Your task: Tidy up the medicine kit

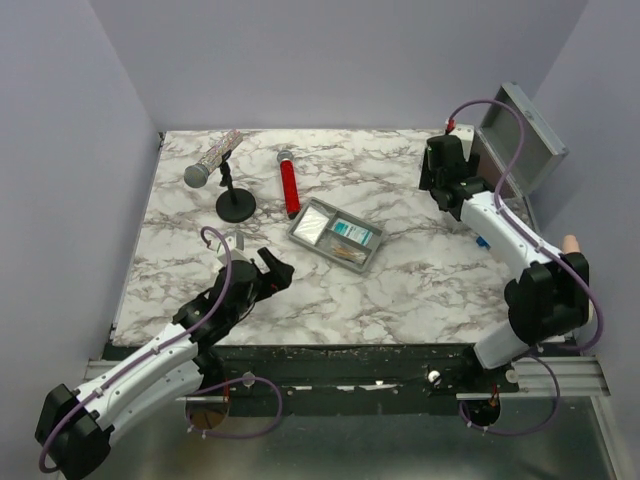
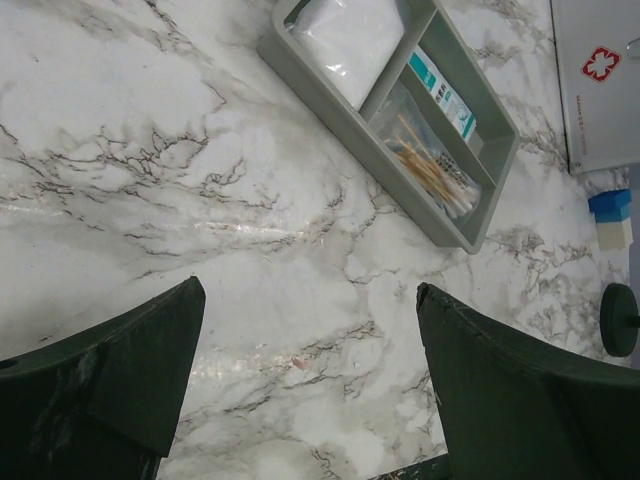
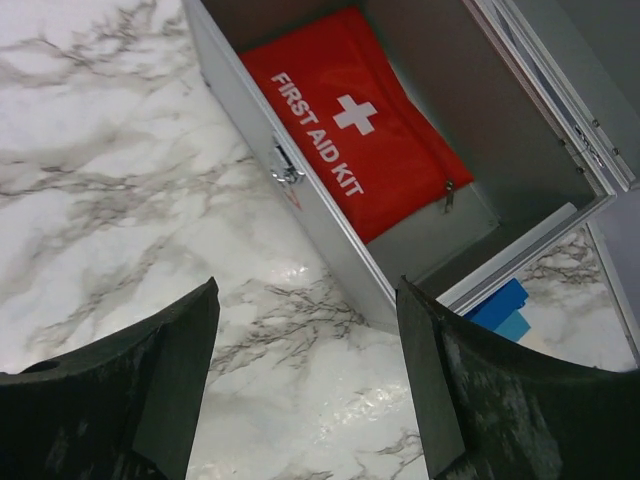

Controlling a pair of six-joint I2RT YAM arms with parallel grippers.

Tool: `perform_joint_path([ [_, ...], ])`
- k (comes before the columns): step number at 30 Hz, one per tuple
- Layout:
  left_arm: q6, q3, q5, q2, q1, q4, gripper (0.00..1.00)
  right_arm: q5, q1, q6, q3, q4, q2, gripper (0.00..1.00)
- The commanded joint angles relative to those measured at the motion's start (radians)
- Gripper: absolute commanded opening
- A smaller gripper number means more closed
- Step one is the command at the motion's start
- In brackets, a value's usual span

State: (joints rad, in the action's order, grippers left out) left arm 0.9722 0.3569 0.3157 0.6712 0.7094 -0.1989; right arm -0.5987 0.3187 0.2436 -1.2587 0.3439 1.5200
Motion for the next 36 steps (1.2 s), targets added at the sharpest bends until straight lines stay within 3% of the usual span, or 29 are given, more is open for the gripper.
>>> perform_joint_path([
  [1, -0.024, 0.024, -0.033, 0.004, 0.005, 0.036, 0.98, -0.058, -0.055, -0.01, -0.065, 0.07, 0.098, 0.8],
  [8, -0.03, 0.024, -0.035, 0.014, 0.004, 0.036, 0.98, -0.065, -0.13, -0.067, -0.097, 0.063, 0.206, 0.8],
  [15, -0.033, 0.027, -0.044, 0.044, 0.005, 0.05, 0.98, 0.081, -0.148, -0.087, -0.119, 0.075, 0.307, 0.77],
  [20, -0.026, 0.017, -0.038, 0.034, 0.004, 0.047, 0.98, 0.187, -0.147, -0.09, -0.14, 0.102, 0.335, 0.69],
  [23, -0.02, 0.013, -0.036, 0.033, 0.005, 0.053, 0.98, 0.275, -0.147, -0.104, -0.142, 0.115, 0.321, 0.6],
  [29, -0.013, 0.007, -0.043, 0.042, 0.005, 0.062, 0.98, 0.376, -0.132, -0.145, -0.105, 0.076, 0.261, 0.28],
  [36, -0.012, -0.001, -0.052, 0.05, 0.004, 0.079, 0.98, 0.415, -0.015, -0.263, -0.056, 0.034, 0.213, 0.07],
])
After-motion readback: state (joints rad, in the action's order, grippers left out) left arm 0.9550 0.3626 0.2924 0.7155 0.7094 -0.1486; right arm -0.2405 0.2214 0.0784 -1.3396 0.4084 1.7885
